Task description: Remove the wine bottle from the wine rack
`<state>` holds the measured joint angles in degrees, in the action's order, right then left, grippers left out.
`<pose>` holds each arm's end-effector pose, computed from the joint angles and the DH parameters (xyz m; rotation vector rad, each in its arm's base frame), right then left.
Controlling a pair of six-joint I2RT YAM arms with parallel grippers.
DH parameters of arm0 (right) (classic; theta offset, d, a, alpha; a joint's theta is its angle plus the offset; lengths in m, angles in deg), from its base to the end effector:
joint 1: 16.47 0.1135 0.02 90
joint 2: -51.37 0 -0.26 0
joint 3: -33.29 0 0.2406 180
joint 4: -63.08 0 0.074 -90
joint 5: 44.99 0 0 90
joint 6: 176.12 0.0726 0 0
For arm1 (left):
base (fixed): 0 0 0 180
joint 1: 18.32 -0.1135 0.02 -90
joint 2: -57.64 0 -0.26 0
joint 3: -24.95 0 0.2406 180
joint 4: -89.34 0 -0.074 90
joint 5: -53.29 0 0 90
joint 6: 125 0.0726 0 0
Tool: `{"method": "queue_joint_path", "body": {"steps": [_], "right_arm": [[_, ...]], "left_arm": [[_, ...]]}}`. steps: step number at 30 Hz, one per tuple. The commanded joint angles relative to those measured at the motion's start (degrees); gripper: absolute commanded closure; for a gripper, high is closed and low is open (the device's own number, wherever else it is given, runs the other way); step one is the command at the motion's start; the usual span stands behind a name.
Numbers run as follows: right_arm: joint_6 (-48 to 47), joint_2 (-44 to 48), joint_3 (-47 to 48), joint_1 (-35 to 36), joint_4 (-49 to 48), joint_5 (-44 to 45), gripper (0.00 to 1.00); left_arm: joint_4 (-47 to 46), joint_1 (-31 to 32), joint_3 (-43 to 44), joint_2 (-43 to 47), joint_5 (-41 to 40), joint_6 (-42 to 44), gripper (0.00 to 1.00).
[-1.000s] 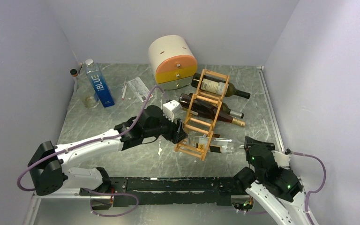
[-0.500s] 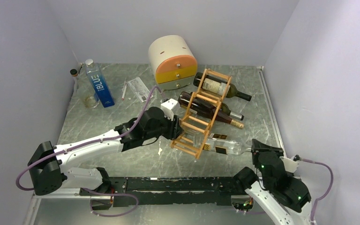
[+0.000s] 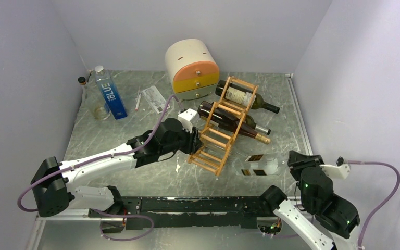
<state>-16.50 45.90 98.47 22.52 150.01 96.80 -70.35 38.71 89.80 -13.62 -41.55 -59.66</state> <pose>0.0268 -0.0517 0.2916 0.9885 1.5934 0.3817 0.1718 -0.2536 0.2671 0.5410 2.0630 -0.7910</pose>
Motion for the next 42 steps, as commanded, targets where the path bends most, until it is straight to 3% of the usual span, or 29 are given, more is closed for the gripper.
{"method": "queue_joint_path", "body": {"steps": [1,4,5,8,16,21,29,37,42], "right_arm": [[-11.8,-3.5,3.1,1.0,-17.9,2.7,1.0],[-25.4,-7.3,3.2,1.8,-27.1,0.6,1.0],[-29.5,-9.2,4.1,1.9,-29.1,-0.3,1.0],[-39.5,-16.9,11.8,2.4,-30.1,-2.0,1.0],[-55.0,-32.7,28.8,2.6,-29.4,-7.1,1.0],[-63.3,-37.0,34.5,2.6,-37.3,-10.5,1.0],[-72.4,-52.9,48.5,2.6,-44.4,-18.1,1.0],[-66.9,-73.7,69.1,3.2,-45.3,-34.7,1.0],[-66.1,-84.1,77.6,10.1,-49.1,-36.7,1.0]], "left_arm": [[-0.7,-0.9,1.4,-0.8,-3.0,0.0,0.59],[-0.5,-1.0,1.6,-0.5,-2.8,0.2,0.49],[-0.1,-0.9,1.7,-0.4,-2.7,0.2,0.4],[1.7,-1.0,2.5,0.6,-1.4,0.5,0.26],[7.0,-1.0,3.4,4.8,3.8,-0.3,0.08],[12.3,-1.0,5.6,7.5,4.7,-1.4,0.05],[20.5,-0.9,7.8,13.3,1.0,-1.8,0.05],[30.2,-1.1,10.6,18.9,-12.2,-3.7,0.04],[35.5,-1.1,11.4,24.5,-19.5,-5.4,0.03]]}}
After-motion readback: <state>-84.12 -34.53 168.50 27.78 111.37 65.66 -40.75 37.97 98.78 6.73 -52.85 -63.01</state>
